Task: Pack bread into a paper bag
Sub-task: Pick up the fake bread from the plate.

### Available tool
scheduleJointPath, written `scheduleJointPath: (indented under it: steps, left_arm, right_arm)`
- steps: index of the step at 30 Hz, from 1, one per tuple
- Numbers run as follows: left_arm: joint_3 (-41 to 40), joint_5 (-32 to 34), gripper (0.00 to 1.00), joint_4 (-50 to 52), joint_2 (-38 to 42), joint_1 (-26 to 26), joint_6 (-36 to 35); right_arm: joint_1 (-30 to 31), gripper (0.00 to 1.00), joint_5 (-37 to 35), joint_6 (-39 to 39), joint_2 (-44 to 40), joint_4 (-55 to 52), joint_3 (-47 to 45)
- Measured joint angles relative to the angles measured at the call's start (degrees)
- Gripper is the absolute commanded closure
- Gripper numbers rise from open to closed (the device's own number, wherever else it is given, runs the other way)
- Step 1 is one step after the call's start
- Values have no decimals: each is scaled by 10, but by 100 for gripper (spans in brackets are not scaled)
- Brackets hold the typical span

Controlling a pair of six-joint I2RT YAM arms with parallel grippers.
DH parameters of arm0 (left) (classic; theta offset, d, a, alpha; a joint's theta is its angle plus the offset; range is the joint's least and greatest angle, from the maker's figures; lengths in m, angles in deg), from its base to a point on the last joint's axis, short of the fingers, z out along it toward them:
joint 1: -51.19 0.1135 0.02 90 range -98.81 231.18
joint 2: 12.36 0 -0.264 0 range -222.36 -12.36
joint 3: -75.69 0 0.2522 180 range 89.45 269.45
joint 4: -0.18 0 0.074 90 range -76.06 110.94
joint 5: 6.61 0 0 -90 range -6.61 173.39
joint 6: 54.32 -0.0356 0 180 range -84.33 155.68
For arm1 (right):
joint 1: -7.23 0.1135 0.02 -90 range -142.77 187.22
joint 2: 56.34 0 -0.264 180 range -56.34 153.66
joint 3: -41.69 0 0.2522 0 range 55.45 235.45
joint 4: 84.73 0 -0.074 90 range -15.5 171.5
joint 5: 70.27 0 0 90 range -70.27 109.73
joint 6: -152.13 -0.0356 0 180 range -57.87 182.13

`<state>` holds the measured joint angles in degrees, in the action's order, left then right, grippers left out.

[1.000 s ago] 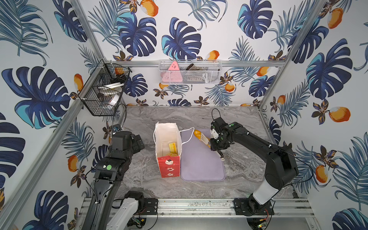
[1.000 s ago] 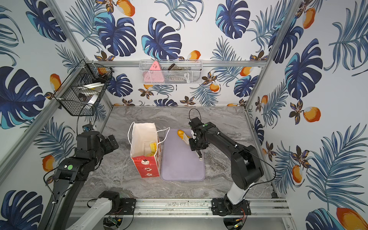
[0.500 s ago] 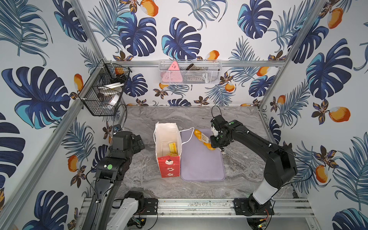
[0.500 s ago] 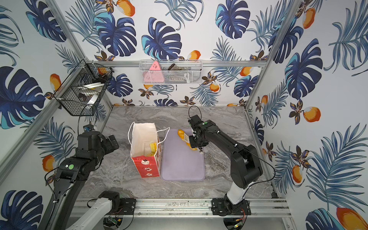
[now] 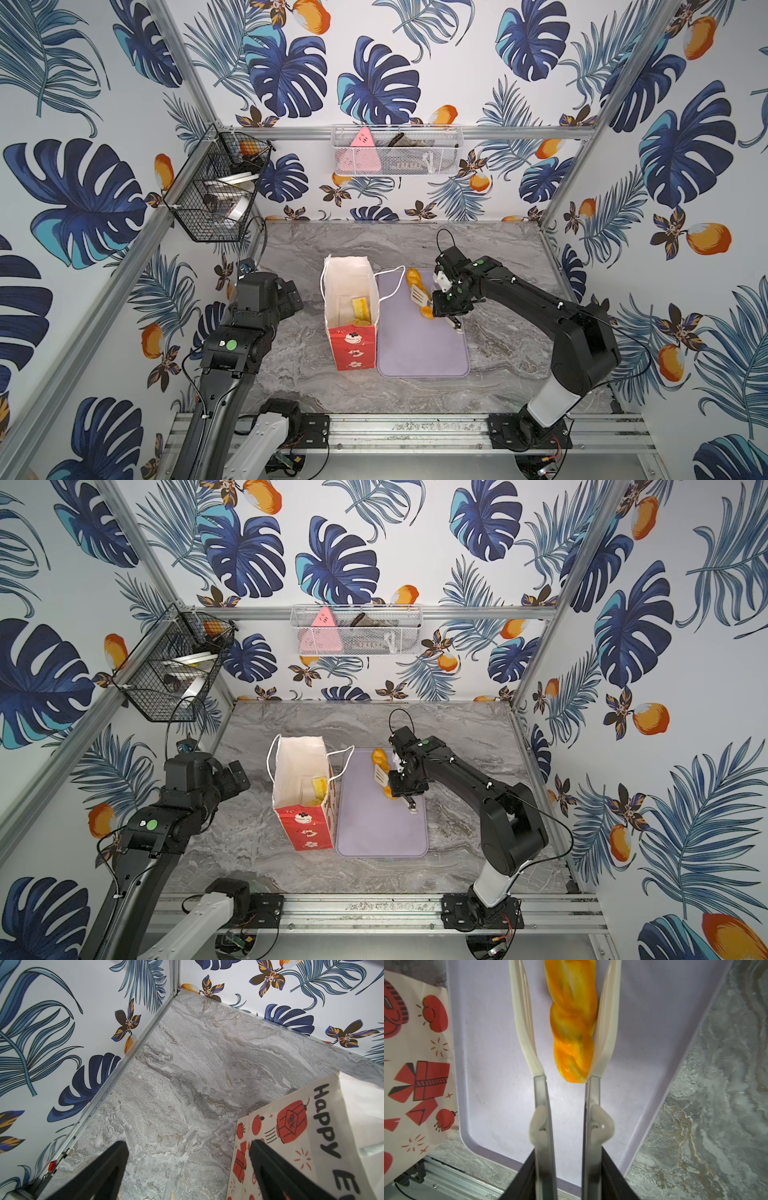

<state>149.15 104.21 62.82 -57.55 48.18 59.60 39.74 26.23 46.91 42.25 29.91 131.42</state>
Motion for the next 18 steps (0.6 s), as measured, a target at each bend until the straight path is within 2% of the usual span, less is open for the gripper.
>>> scheduleJointPath:
  steps: [2, 8, 10, 11, 18]
  left_arm:
    - [-1, 0, 1, 0, -1, 0, 0]
    - [-1, 0, 1, 0, -2, 0, 0]
    - [-1, 0, 1, 0, -3, 0, 0]
    - [-1, 0, 1, 0, -3, 0, 1]
    - [-1, 0, 1, 0, -2, 0, 2]
  right_arm:
    - [3, 62, -7, -2, 16, -5, 3]
    - [28, 82, -45, -11, 55, -28, 23]
    - [31, 92, -57, -13, 65, -31, 31]
    - [35, 100, -63, -15, 69, -32, 34]
    - [49, 100, -90, -20, 77, -45, 45]
